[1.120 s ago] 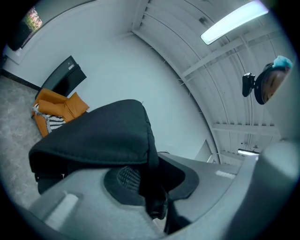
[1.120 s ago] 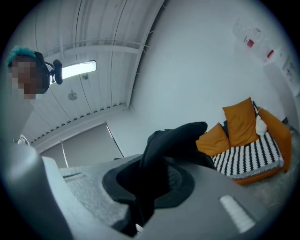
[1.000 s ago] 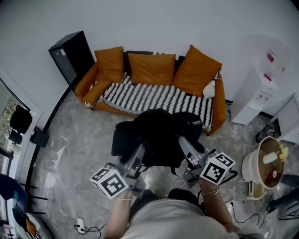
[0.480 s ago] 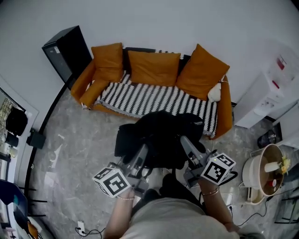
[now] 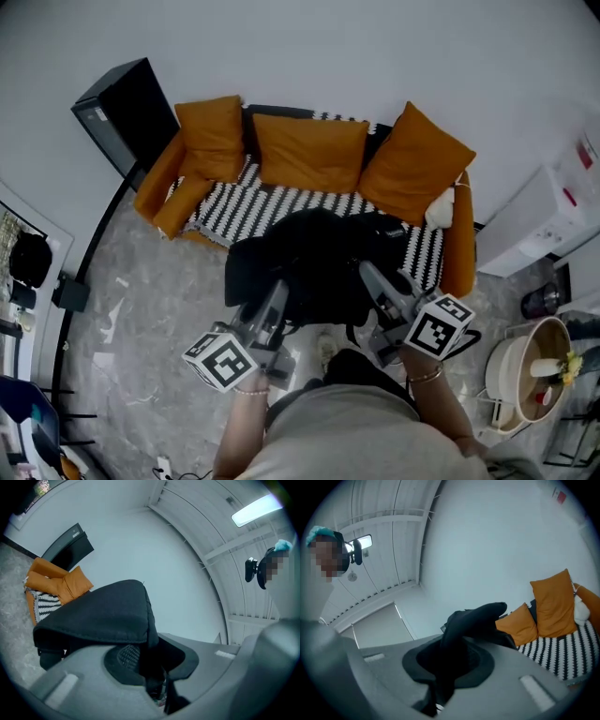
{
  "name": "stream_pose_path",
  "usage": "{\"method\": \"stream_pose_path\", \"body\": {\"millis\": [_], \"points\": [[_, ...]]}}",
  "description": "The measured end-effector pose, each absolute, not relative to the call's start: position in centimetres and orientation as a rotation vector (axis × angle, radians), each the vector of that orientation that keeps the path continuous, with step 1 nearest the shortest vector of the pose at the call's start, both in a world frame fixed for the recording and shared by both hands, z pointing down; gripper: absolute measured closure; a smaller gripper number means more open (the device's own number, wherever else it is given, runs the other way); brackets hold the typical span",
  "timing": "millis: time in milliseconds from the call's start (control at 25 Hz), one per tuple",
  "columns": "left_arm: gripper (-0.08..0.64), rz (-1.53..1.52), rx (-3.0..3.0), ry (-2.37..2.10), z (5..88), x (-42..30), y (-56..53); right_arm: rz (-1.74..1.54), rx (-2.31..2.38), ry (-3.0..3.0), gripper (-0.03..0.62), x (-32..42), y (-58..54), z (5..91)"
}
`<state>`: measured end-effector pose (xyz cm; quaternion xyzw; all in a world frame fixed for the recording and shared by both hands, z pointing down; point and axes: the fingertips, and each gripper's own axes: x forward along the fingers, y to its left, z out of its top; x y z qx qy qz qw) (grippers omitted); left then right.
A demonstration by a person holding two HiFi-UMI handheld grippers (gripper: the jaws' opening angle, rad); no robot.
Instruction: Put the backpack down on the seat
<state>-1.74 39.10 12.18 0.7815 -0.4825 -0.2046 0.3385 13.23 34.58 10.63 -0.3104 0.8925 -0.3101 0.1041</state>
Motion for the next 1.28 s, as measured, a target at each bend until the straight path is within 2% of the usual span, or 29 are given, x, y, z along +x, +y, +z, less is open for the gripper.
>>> {"method": "stream_pose_path", "body": {"millis": [360,640,1280], "points": [[0.492,-0.532,2.020,-1.267,12.3,0.0,29.6,-0.941,-0.895,2.632,0.546,14.7,24.1,10.6],[0.492,-0.484,1.984,-1.259,13.5,0.0,25.5,-0.996,-0.929,2.607,0.546,14.9,20.0,12.0],[0.492,-0.400,1.981,-1.136,15.6,-5.6,11.8,-1.020,-1.093,2.542,0.546,10.7,8.1,13.7]]}}
